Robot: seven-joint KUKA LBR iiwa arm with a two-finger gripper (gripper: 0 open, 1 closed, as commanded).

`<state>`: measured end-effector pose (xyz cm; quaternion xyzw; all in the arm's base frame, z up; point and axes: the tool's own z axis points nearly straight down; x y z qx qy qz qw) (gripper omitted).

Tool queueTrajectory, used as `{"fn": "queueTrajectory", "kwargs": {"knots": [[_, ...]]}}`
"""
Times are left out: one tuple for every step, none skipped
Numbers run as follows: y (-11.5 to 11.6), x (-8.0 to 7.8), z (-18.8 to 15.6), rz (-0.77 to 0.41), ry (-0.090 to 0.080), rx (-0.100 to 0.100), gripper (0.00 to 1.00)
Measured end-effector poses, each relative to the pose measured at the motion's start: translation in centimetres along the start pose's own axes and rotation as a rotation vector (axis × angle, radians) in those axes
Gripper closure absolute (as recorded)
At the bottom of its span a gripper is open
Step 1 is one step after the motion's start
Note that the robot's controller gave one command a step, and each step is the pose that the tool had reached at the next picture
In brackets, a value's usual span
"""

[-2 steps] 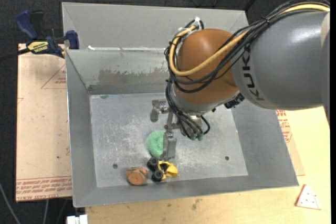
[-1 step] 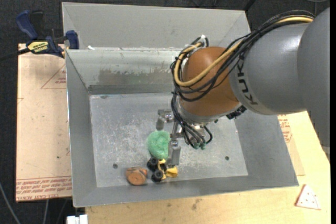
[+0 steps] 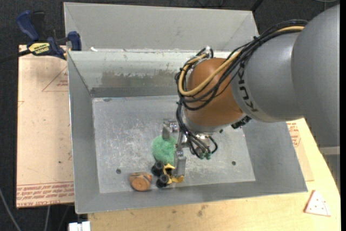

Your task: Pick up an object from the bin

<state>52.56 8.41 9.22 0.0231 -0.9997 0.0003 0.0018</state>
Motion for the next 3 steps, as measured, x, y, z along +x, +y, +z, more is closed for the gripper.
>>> {"fn": "queueTrajectory", "kwargs": {"knots": [[2.0, -0.7, -0.2, -0.157, -0.011, -0.003, 1.0], [2.0, -0.7, -0.2, -0.157, -0.011, -0.003, 1.0], [2.5, 0.7, -18.9, -0.159, -0.015, -0.002, 1.0]]}}
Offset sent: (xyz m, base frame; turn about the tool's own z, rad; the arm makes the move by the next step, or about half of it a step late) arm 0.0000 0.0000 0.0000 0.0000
